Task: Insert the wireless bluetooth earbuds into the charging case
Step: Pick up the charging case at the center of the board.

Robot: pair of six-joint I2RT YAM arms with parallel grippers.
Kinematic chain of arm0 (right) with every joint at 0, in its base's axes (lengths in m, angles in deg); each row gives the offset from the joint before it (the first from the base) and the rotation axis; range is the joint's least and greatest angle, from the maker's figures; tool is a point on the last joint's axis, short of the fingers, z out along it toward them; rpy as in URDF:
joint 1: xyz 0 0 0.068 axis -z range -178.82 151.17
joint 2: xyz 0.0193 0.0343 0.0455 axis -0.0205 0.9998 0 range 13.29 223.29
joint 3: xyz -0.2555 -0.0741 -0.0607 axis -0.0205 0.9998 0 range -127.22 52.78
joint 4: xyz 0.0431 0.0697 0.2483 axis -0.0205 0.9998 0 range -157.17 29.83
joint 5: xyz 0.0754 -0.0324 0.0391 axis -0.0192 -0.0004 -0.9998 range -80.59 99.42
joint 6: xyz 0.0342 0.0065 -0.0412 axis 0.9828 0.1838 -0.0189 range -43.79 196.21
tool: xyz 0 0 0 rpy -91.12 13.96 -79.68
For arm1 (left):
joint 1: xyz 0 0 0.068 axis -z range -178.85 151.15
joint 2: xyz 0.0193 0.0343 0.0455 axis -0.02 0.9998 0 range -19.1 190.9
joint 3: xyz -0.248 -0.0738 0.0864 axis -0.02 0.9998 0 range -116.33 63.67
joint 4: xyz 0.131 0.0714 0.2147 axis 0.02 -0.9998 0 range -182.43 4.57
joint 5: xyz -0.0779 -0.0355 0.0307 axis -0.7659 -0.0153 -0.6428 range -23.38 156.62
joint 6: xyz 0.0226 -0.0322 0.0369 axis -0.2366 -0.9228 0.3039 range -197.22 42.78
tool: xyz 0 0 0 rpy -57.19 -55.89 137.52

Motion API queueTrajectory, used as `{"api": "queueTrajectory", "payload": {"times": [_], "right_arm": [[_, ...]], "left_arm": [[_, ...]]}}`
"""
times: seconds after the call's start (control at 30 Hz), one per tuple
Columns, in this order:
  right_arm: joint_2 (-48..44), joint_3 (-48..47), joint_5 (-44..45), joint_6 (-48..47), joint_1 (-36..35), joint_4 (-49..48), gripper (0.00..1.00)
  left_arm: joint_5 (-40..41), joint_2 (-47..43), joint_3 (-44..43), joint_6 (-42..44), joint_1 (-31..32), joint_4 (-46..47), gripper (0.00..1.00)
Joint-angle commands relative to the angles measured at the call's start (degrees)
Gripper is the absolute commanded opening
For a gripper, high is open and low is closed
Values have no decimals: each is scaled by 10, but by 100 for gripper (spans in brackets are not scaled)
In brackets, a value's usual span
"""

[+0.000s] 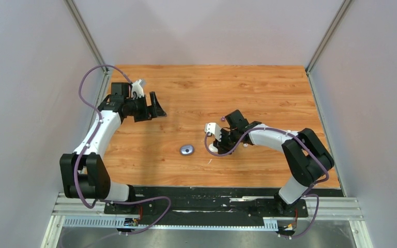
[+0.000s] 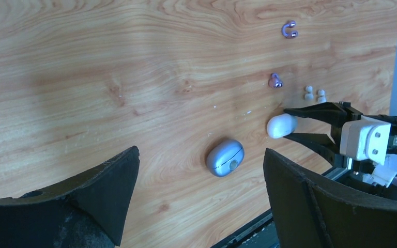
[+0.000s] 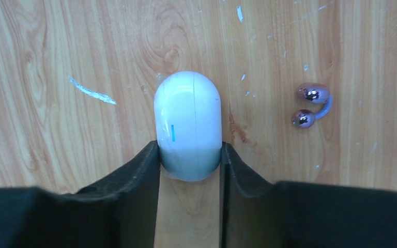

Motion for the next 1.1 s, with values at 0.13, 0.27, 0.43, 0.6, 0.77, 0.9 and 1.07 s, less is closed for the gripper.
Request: {"api": "queueTrajectory", "payload": {"times": [0.13, 0.27, 0.43, 0.6, 0.77, 0.9, 1.07], "right_arm": [[-57, -2, 48, 10, 1, -65, 0], [-114, -32, 72, 18, 37, -79, 0], [-192, -35, 102, 18, 49, -176, 0], [-222, -60, 131, 31, 32, -256, 0], [-232, -71, 165, 26, 12, -313, 0], [-234, -75, 168, 11, 0, -328, 0], [-233, -67, 174, -5, -22, -355, 0]], "left_arm": [[-79, 54, -48, -47, 8, 88, 92], [-133, 82, -99, -40, 36, 136, 92], [-180, 77, -119, -35, 85, 260, 92], [-209, 59, -122, 17, 145, 314, 91], [-239, 59, -118, 21, 174, 346, 87], [-248, 60, -116, 16, 175, 372, 88], [-270, 80, -135, 1, 179, 399, 85]]}}
